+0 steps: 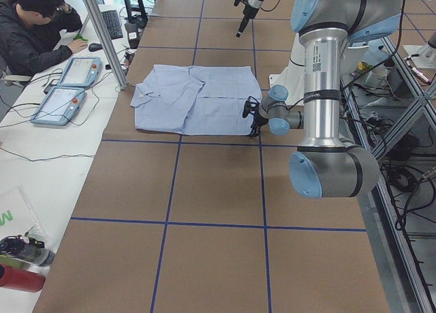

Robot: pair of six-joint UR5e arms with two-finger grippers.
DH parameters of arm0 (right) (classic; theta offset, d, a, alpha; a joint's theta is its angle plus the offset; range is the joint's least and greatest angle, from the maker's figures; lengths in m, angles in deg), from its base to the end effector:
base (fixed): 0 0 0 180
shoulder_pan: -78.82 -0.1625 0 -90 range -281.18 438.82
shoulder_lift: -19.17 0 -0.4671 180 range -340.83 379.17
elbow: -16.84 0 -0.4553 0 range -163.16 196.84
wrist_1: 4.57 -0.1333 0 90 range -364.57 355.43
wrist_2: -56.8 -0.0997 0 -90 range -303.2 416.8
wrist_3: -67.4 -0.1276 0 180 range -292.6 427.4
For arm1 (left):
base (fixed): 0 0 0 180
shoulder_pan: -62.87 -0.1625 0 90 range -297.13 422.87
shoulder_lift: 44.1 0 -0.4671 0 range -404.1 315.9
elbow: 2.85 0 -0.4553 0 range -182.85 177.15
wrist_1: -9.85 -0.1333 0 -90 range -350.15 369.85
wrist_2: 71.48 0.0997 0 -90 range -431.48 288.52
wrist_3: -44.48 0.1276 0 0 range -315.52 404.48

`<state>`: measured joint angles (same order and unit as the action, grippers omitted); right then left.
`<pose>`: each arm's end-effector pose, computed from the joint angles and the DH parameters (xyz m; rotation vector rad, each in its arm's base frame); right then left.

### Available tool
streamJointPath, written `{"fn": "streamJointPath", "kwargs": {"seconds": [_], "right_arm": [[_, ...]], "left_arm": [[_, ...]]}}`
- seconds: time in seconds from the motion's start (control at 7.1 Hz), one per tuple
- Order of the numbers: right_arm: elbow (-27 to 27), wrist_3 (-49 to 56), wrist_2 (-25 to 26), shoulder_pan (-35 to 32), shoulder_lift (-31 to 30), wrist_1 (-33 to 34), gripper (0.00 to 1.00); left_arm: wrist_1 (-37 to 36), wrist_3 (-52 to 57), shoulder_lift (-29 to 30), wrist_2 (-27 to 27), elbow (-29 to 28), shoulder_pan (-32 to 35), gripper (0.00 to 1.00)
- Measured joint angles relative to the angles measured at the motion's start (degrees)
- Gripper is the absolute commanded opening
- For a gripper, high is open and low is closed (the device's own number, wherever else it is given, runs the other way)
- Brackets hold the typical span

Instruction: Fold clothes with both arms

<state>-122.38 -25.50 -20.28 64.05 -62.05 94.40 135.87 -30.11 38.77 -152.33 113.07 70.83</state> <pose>-0.4150 -0.2768 0.2443 0.3004 -0.8308 0.3847 0.5071 -0.2260 0.4705 0.3375 0.9047 0.0434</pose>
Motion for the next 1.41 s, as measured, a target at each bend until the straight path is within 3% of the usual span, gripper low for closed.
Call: {"fn": "streamJointPath", "kwargs": {"seconds": [0.14,0.56,1.13,1.27,1.41], "right_arm": [[0.0,0.0,0.0,0.0,0.0,0.0,1.0],[0.0,0.0,0.0,0.0,-0.1,0.0,1.0],[0.2,-2.4,2.2,3.5,-1.1,-1.8,0.99],[0.4,-4.7,5.8,6.8,-1.7,-2.6,0.84],[1.1,-7.6,9.9,10.4,-1.9,-3.1,0.77]], "left_arm": [[0.0,0.0,0.0,0.0,0.1,-0.2,0.0],[-0.8,0.0,-0.2,0.0,1.1,-0.1,0.0],[-6.4,0.1,-2.1,-1.4,10.4,0.2,0.0],[-6.6,0.1,-2.2,-1.5,10.7,0.2,0.0],[-6.6,0.1,-2.1,-1.6,10.8,0.2,0.0]]}}
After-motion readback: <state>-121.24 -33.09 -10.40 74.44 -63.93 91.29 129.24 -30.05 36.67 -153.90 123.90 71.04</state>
